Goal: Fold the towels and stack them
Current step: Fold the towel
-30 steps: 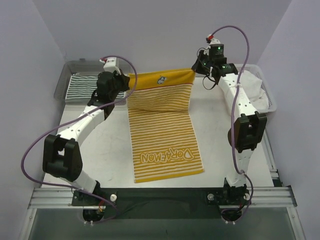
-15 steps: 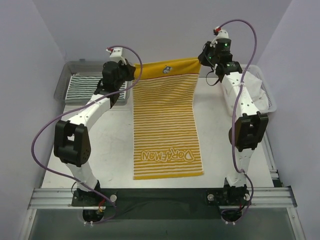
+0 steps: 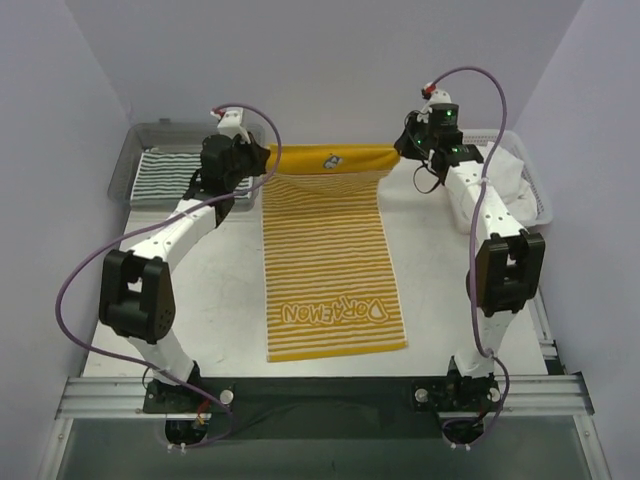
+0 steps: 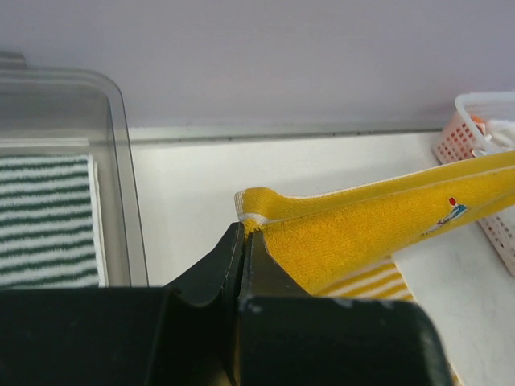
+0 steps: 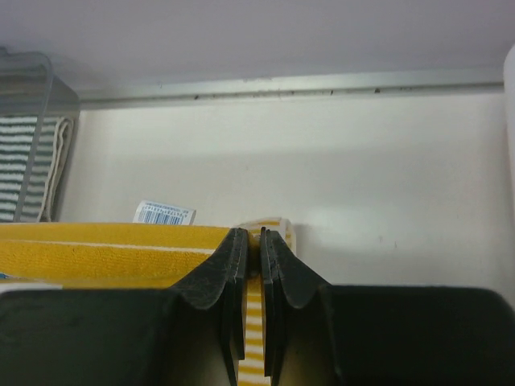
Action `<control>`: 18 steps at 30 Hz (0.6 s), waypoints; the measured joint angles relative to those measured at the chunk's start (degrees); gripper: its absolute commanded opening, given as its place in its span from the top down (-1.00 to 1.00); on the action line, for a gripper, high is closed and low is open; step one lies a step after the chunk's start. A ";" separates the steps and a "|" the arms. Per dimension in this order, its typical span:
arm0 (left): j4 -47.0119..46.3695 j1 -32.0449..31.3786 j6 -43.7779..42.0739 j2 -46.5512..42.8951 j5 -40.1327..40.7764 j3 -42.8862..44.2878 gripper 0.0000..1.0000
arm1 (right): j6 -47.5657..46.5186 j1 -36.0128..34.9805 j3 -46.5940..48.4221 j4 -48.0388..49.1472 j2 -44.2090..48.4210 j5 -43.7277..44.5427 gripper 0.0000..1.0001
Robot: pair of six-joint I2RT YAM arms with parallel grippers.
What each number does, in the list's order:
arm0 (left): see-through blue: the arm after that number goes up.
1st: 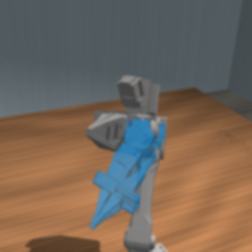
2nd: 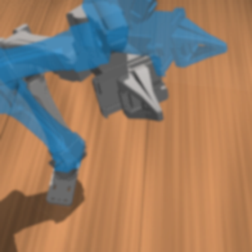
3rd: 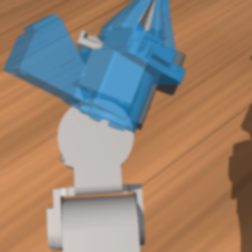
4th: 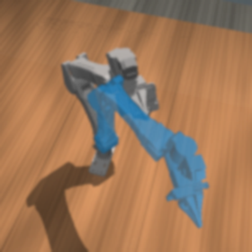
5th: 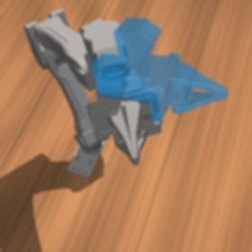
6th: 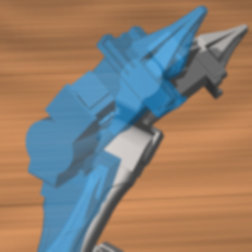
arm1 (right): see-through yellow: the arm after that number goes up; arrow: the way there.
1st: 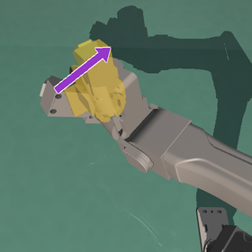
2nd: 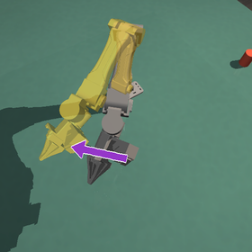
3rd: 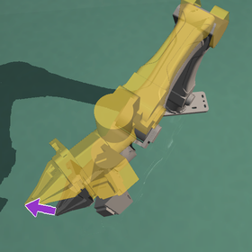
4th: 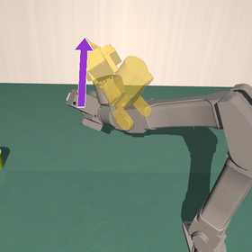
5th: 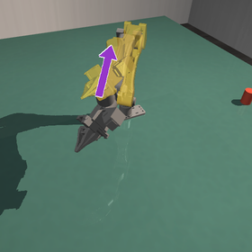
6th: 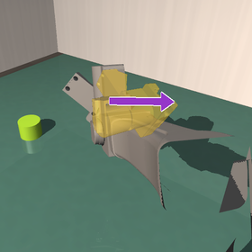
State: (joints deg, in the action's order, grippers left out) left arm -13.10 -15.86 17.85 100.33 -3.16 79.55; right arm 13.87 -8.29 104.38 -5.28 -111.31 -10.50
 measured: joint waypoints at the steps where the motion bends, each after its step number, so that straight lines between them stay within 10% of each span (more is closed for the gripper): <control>1: 0.28 0.00 0.24 -1.27 -0.35 -1.79 1.00 | 0.04 0.00 -2.25 -0.15 1.44 -0.46 1.00; 18: 3.58 0.00 9.79 -31.80 -7.45 -31.69 1.00 | 5.84 -0.07 -34.07 -1.40 33.99 -8.48 1.00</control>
State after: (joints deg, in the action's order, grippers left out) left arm -9.52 -15.86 27.64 68.53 -10.61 47.86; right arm 19.70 -8.36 70.30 -6.68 -77.32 -18.98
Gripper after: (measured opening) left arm 0.036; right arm 0.081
